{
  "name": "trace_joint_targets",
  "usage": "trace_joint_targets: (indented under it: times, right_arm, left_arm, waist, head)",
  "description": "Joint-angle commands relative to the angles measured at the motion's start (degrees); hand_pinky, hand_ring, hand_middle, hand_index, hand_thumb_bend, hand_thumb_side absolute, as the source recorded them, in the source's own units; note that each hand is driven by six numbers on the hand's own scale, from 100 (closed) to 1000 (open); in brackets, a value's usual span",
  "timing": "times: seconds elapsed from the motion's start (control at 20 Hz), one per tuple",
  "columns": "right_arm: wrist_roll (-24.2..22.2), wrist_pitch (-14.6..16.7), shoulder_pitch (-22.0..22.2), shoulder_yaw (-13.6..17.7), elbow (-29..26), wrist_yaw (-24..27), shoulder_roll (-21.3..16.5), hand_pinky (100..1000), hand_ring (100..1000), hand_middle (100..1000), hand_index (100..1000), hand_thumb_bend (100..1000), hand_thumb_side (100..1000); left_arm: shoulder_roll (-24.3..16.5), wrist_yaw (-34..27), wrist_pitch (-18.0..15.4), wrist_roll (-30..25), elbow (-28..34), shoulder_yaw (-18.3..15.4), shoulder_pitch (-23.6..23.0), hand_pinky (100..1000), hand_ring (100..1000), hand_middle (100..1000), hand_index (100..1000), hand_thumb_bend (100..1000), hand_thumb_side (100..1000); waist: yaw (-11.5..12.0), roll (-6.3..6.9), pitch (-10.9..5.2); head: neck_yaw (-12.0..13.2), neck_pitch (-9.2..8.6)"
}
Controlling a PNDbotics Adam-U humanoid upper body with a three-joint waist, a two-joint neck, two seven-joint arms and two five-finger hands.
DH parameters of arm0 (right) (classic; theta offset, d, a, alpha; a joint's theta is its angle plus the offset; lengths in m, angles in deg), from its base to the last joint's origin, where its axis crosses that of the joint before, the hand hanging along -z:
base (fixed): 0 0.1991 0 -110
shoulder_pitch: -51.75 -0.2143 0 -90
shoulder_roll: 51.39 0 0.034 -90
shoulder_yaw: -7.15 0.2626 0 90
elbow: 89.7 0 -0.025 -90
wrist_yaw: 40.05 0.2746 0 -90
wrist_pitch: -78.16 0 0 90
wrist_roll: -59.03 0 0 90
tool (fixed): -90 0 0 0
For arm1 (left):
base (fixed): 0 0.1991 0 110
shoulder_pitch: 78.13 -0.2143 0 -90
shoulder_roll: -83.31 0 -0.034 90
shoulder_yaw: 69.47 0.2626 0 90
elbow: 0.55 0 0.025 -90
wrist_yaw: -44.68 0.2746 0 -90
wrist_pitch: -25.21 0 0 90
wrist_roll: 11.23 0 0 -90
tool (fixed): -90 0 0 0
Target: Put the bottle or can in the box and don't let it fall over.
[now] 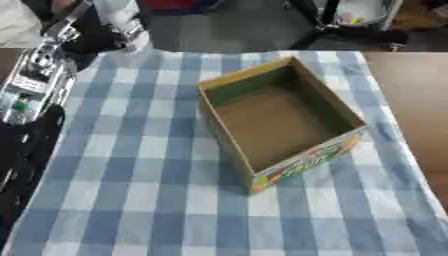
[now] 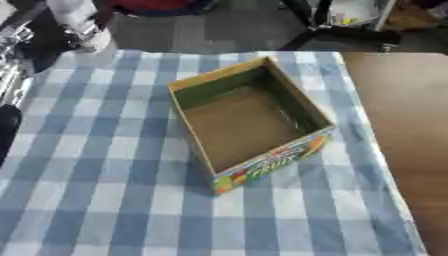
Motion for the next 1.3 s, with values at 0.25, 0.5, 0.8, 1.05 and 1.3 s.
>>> trace_joint_targets:
  times: [0.25,0.5,0.8,1.05,1.3]
  right_arm:
    - [-0.8,-0.6,-2.5,-0.4,-1.6,2.1,-2.4,837,970,1000,1000,100,710]
    - [-1.4,-1.0,-4.4,-1.0,-1.8,3.1,-2.2,837,970,1000,1000,100,706]
    - [-1.4,-1.2,-5.6,-1.0,-1.9,3.6,-2.2,836,969,1000,1000,100,709]
    - [-1.3,-1.5,-5.9,-0.9,-1.9,3.5,-2.2,836,969,1000,1000,100,709]
    - [-1.1,-1.7,-5.7,-0.7,-1.9,3.4,-2.3,835,969,1000,1000,100,712]
  left_arm:
    - [7.2,2.2,1.6,-1.4,-1.5,2.3,5.2,1000,814,855,543,100,243]
    - [11.8,4.4,3.1,-4.6,-3.9,2.6,5.9,1000,824,870,587,100,248]
    - [13.8,7.9,-0.5,-8.6,-6.0,2.7,5.3,1000,845,897,744,100,358]
    - [13.3,15.7,-8.2,-11.9,-7.8,2.8,5.3,1000,873,944,1000,446,639]
    - [13.2,23.8,-13.8,-13.0,-10.5,1.8,5.0,1000,873,945,1000,495,704]
  waist:
    - [-2.5,0.53,-0.85]
    - [-5.1,0.93,0.09]
    - [-7.0,1.65,0.92]
    - [-7.0,2.30,0.98]
    - [-6.8,2.49,0.84]
  head:
    - [2.7,-1.26]
    - [5.0,-2.05]
    - [5.9,-2.84]
    - [5.7,-2.77]
    - [5.4,-2.48]
